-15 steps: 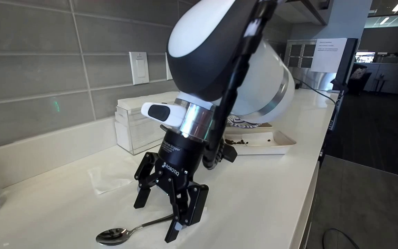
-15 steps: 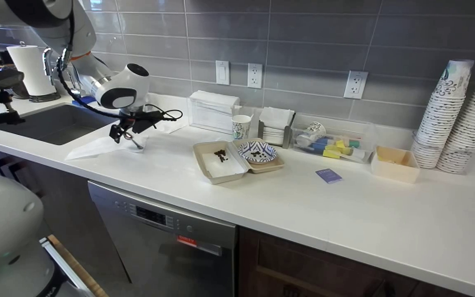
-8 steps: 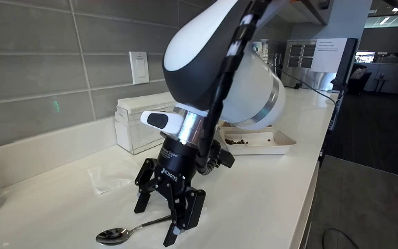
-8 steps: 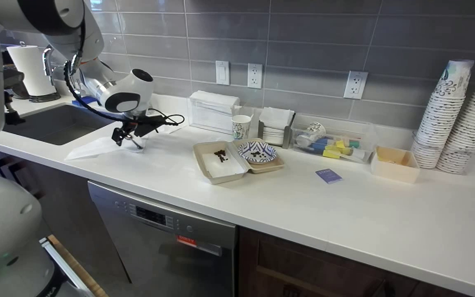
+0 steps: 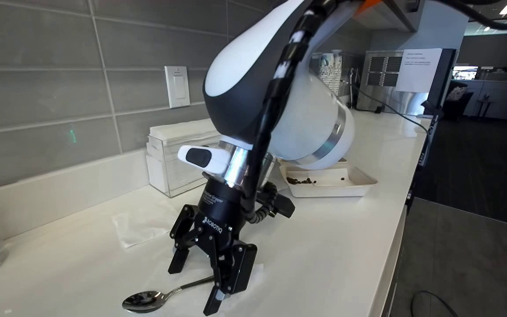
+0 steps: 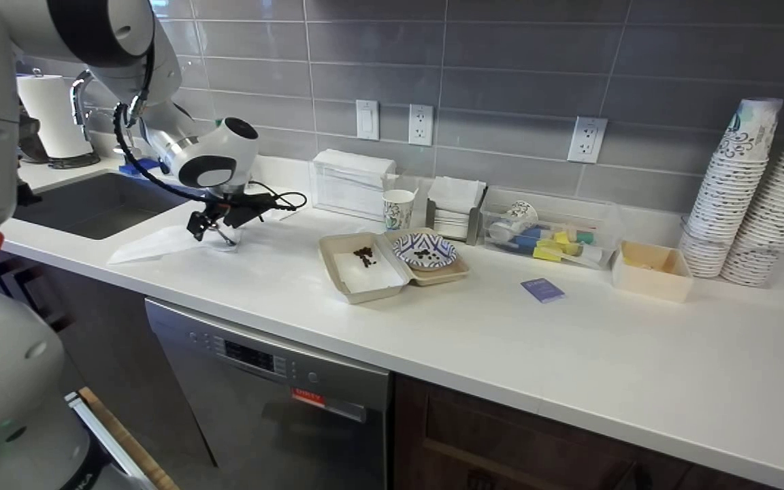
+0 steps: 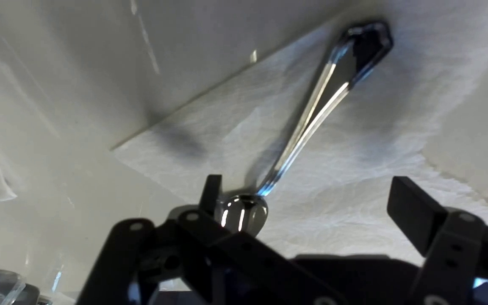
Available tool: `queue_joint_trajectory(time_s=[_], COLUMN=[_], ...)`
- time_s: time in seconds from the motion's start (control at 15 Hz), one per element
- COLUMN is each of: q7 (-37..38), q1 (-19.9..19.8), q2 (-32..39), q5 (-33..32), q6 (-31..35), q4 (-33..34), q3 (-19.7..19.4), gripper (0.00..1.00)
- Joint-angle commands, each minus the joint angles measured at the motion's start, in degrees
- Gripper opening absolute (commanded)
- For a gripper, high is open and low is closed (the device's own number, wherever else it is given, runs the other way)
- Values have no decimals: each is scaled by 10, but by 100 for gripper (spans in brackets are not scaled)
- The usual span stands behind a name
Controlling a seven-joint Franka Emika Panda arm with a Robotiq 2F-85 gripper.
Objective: Move the silver spoon to the right.
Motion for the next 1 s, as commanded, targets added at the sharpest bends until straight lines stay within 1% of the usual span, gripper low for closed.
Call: queue_joint_trajectory(time_s=[0.0, 0.47, 0.93], q7=[-19, -12, -12], q1=[-18, -24, -43], q2=[18, 30, 12], q5=[10, 3, 12], q6=[-11, -16, -10], q4=[11, 12, -10], q3=[16, 19, 15], gripper=[100, 100, 100])
